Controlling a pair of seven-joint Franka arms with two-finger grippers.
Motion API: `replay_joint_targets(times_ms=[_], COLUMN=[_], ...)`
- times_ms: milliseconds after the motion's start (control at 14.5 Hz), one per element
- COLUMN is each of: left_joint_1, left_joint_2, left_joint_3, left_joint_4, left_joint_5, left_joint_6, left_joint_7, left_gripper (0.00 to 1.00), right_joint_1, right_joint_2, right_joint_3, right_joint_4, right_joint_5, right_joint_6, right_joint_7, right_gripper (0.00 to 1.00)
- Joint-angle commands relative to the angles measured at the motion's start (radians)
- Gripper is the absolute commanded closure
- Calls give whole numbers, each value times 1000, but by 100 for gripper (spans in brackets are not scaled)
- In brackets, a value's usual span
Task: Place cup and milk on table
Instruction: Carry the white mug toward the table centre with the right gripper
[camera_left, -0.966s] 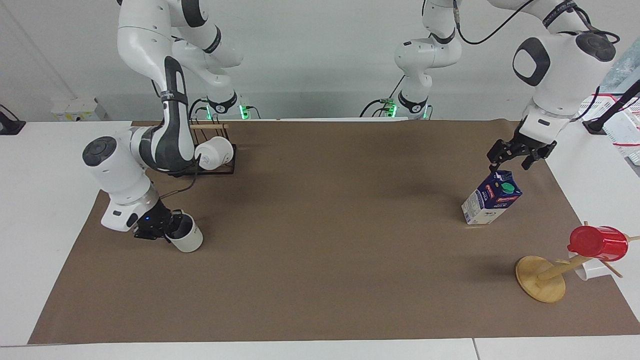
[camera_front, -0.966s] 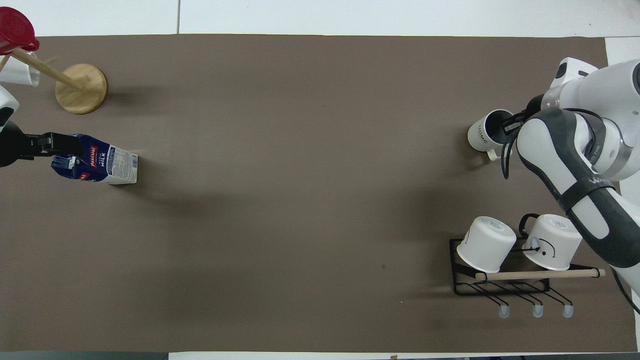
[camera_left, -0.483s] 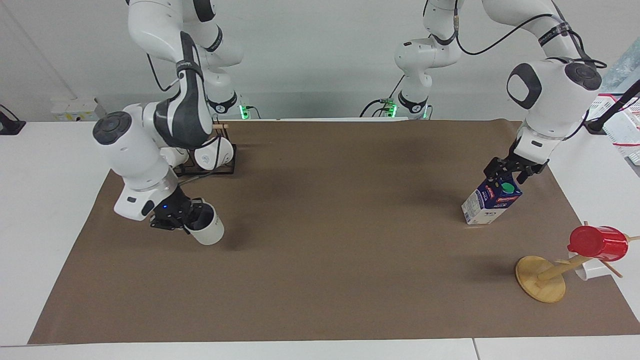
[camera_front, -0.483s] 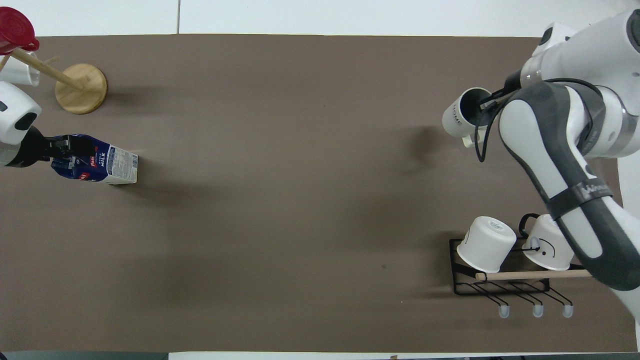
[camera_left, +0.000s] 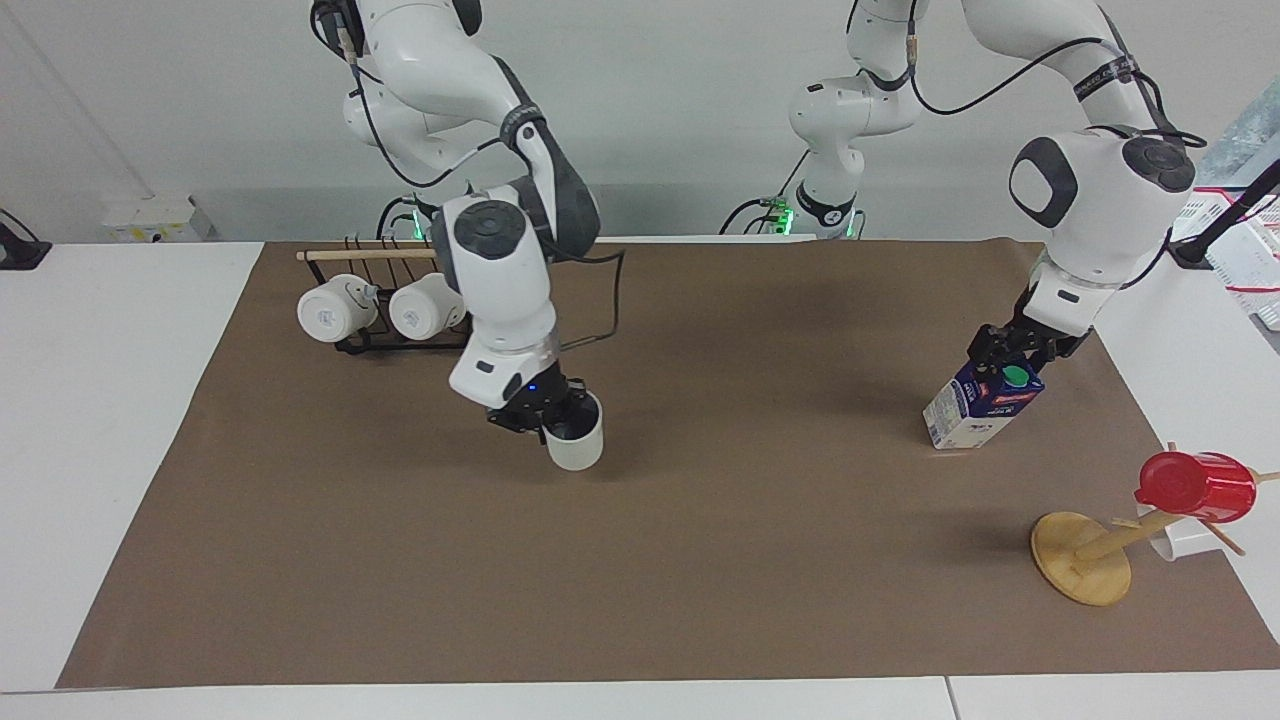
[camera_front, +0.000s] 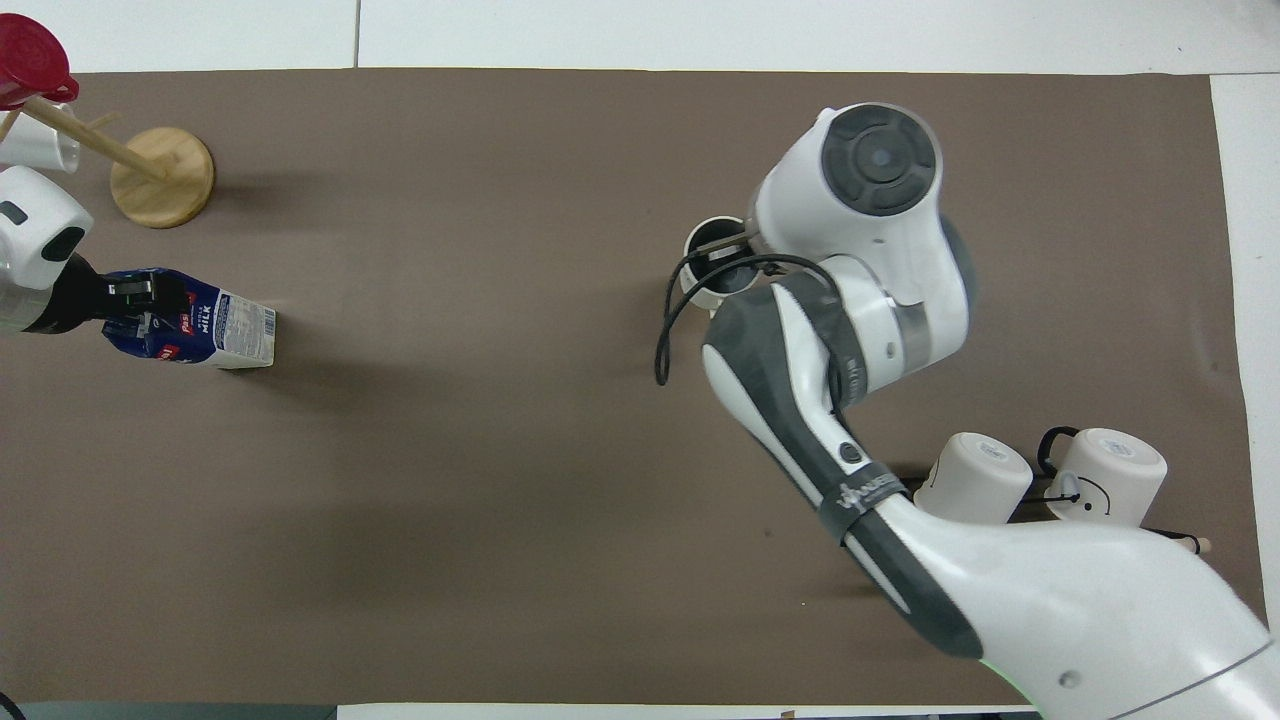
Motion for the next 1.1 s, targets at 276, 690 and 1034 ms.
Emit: replay_joint_targets(times_ms=[276,690,1034], left_joint_1=[0,-134,-311], left_joint_2=[-49,-51,-37], left_joint_3=[-6,-30,-30], left_joint_4=[63,140,146], left_joint_5=[-17,-5,-3], left_joint_6=[-88,-165,-125], left_joint_7=[-5,-236,-406], left_gripper=[100,100,100], right_joint_1=[73,84,86], right_joint_2=[60,40,20], right_joint_3=[-2,2,0], right_joint_4=[-1,-70,-131], right_joint_5=[-16,-16,-15], right_joint_6=[89,112,183], right_joint_7=[66,23,34], right_gripper=[100,100,0])
